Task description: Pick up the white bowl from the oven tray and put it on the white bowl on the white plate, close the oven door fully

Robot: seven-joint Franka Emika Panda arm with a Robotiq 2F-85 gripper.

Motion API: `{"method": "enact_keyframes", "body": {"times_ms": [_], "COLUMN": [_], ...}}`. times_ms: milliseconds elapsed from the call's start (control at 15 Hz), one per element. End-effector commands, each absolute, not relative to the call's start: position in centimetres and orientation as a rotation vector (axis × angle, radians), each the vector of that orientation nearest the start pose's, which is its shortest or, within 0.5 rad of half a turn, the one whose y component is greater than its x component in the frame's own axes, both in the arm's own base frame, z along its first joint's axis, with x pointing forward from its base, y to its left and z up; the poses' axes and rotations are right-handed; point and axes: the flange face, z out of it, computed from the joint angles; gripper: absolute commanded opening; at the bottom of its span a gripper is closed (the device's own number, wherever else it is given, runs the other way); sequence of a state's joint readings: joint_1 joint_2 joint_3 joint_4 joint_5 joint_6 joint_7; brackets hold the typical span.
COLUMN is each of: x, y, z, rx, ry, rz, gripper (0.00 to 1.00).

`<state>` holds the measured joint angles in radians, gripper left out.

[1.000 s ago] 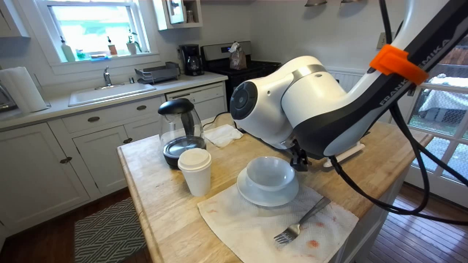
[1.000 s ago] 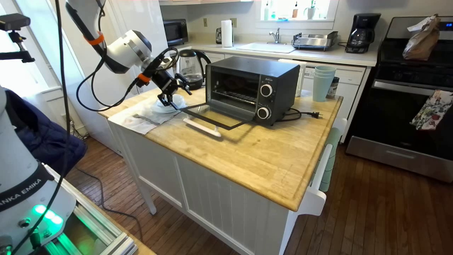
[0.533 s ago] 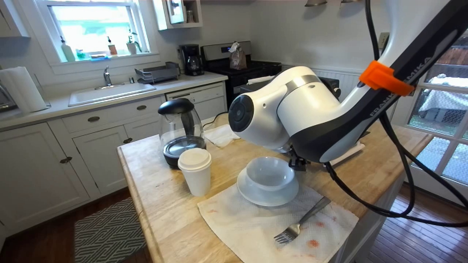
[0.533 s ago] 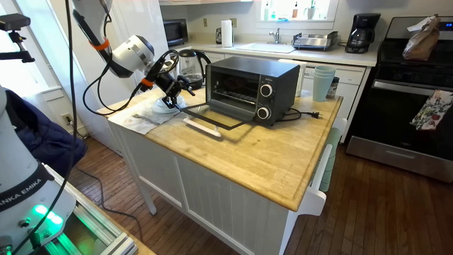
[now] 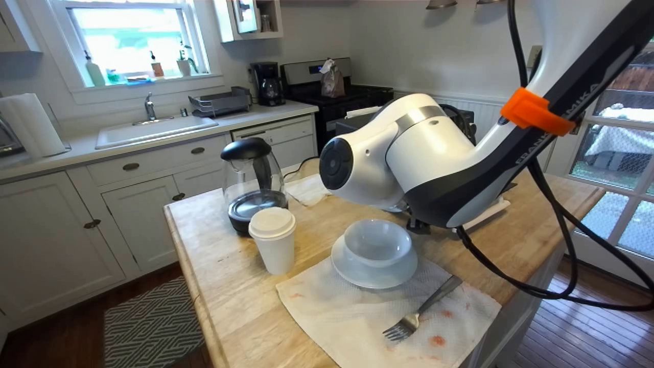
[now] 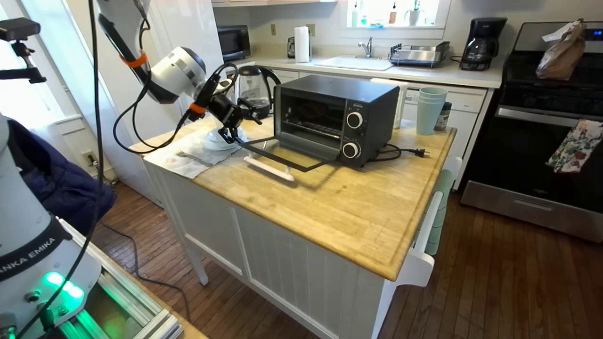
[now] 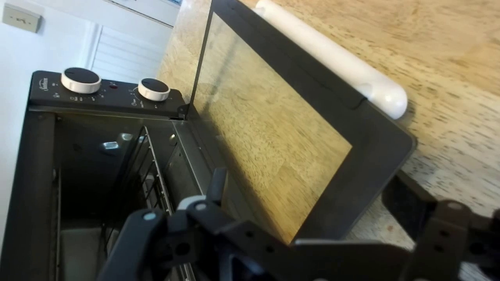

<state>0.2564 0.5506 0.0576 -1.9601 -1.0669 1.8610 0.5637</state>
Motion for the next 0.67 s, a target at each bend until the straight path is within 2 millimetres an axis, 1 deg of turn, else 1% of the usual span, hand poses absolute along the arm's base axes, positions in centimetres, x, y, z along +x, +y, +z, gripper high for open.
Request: {"method": "enact_keyframes", "body": {"times_ms": [0,467,600], "x": [56.6,57.0,57.2], "y": [11.0,11.0,11.0], "z": [18.3,19.1,19.4], "rx": [2.024,1.952,1.956], "ry": [0.481,0.536,0.537], "rz": [-0.151,-0.106,-0.095], "gripper": [1.0,1.0,1.0]}}
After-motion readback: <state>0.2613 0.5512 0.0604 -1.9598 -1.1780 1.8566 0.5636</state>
